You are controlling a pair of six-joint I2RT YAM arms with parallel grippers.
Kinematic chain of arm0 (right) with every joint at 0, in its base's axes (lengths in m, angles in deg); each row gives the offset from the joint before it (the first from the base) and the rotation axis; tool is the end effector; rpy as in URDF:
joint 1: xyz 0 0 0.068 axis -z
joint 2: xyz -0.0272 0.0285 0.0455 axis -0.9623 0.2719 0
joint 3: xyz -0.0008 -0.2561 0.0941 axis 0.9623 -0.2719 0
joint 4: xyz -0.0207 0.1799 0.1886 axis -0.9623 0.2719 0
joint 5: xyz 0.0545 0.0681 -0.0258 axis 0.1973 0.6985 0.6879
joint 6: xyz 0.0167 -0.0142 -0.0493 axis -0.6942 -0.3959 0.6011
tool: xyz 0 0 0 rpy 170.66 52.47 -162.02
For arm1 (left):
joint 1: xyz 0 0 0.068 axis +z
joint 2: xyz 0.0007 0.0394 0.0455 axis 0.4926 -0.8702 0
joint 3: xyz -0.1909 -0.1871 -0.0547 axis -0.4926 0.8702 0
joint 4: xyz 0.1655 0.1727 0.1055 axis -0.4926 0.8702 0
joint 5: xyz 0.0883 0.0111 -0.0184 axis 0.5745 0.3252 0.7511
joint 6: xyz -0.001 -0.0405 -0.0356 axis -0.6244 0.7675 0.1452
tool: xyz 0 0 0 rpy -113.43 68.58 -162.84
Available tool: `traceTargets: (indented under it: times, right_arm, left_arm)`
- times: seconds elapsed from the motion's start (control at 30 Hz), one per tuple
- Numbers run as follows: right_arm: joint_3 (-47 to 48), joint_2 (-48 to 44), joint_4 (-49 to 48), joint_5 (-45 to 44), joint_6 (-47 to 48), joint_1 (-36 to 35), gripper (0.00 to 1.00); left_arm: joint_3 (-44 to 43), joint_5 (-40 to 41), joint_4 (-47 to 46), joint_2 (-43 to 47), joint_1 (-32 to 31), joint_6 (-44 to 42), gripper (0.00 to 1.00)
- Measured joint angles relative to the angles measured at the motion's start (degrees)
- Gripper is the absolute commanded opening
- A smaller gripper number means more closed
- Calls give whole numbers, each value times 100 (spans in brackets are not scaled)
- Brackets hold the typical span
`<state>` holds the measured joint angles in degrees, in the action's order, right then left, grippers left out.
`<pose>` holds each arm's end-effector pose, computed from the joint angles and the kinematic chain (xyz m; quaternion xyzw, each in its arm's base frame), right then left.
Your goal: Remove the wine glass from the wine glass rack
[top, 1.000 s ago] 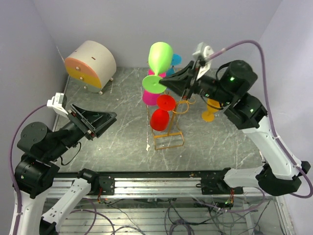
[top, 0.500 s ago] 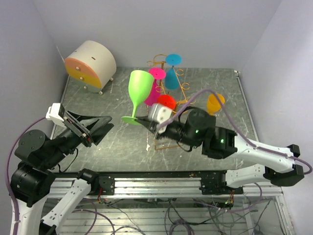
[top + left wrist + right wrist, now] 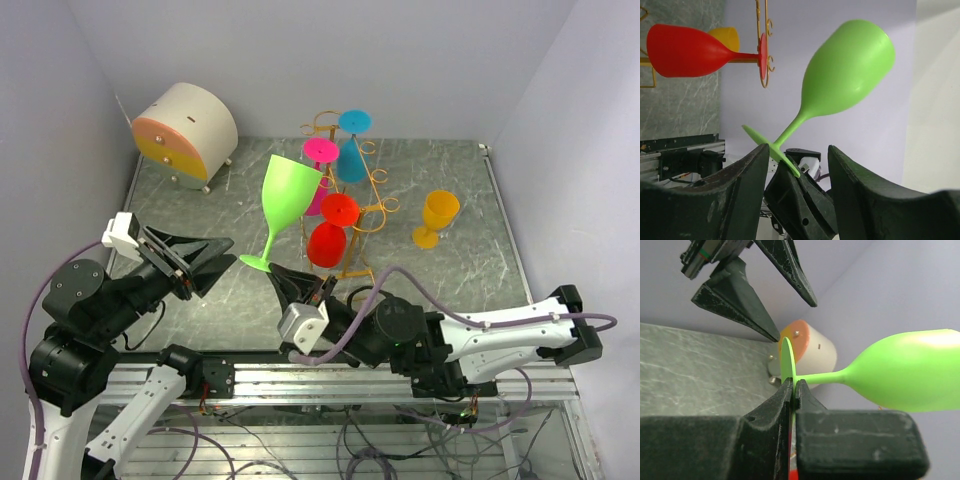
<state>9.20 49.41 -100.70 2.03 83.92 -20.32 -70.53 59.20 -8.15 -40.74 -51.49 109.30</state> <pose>-0.0035 0.2824 0.4231 -0.4846 0.4036 0.1547 0.7604 0.0355 -0.0261 0.4397 -0.3038 0.6600 -0.6218 0.2924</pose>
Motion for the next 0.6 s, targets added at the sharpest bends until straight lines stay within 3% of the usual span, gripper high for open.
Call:
traceTargets:
  times: [0.2,0.6]
  right_arm:
    - [-433,262,-1204,-468,1119,-127,0]
    - [-540,586,-2210,-223,2210,-210,0]
  left_arm:
    - [0,-13,133,-2,0,-15,61]
    - [136,-94,122,-48,0,-15,60]
